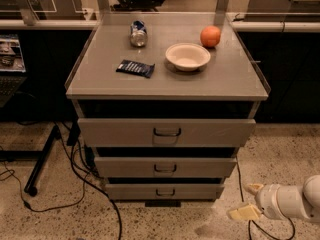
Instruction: Open bottom drawer
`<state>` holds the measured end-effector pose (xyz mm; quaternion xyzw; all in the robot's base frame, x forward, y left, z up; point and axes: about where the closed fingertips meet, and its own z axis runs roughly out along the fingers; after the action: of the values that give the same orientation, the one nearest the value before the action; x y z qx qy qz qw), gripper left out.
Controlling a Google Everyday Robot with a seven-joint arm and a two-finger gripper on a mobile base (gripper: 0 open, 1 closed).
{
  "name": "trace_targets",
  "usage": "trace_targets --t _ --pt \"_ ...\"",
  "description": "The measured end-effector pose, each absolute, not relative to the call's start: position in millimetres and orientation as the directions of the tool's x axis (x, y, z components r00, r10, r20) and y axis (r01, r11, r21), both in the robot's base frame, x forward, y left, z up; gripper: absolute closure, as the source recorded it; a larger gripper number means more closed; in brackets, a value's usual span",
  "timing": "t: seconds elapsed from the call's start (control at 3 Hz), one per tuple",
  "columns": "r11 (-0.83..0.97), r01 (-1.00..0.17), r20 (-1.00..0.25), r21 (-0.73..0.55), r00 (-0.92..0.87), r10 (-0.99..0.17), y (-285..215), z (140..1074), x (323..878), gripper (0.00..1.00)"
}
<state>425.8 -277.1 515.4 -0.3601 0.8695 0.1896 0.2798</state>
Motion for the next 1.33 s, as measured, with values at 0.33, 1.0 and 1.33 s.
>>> trace_targets --t 0.33,1.0,1.33 --pt "0.669 -0.732 -0.623 0.128 -0.584 -0.52 -277.1 515.4 425.8 0.5" --pt "0.669 -0.732 -0.623 0.128 -0.584 -0.52 -277.1 515.4 425.8 1.0" --pt "0.694 -0.706 -0.638 0.141 -0.6 -0.482 -269.7 495.1 427.8 1.0"
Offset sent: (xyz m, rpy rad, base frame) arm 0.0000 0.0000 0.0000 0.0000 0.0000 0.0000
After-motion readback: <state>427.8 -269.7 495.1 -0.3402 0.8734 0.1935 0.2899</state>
